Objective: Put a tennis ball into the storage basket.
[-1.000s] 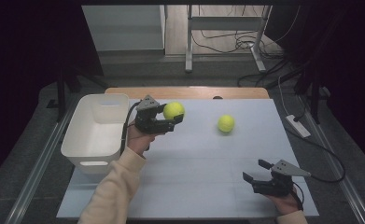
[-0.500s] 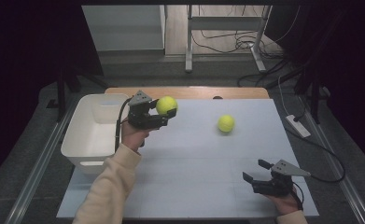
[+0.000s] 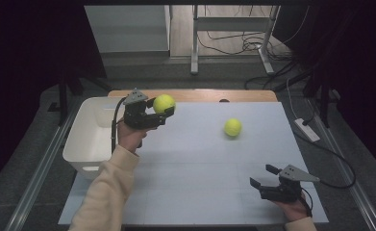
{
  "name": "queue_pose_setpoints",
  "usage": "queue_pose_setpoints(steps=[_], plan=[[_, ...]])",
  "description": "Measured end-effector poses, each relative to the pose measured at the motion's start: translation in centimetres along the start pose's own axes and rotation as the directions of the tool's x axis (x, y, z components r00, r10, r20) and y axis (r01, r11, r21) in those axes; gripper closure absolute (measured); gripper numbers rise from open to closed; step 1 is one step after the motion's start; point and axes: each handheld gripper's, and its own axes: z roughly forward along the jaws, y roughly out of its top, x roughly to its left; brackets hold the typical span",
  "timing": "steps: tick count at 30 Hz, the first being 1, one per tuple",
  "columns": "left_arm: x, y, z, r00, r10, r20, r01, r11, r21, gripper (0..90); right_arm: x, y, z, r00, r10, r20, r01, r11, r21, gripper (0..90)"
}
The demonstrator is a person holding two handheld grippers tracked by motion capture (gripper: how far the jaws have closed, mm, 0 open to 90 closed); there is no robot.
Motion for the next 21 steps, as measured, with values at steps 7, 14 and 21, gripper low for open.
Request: queue_pose_setpoints(steps=[7,14,21], plan=[[0.8,-0.1,-0.5,0.9998,-0.007,-0.02,0.007,1.0,-0.001,26.6,0.0,0.0,0.0,1.0,0.002,0.002,-0.002,1.0,-0.001,13.8],[1.3,-0.2,-0.8,0.9992,-0.015,-0.038,0.015,0.9999,-0.004,26.7,0.0,0.0,0.0,1.0,0.0,0.003,0.0,1.0,-0.002,13.9],[1.9,-0.3,-1.0,0.9982,-0.027,-0.054,0.026,0.9996,-0.007,26.6,0.0,0.0,0.0,1.0,0.0,0.003,0.0,1.0,-0.001,13.8]])
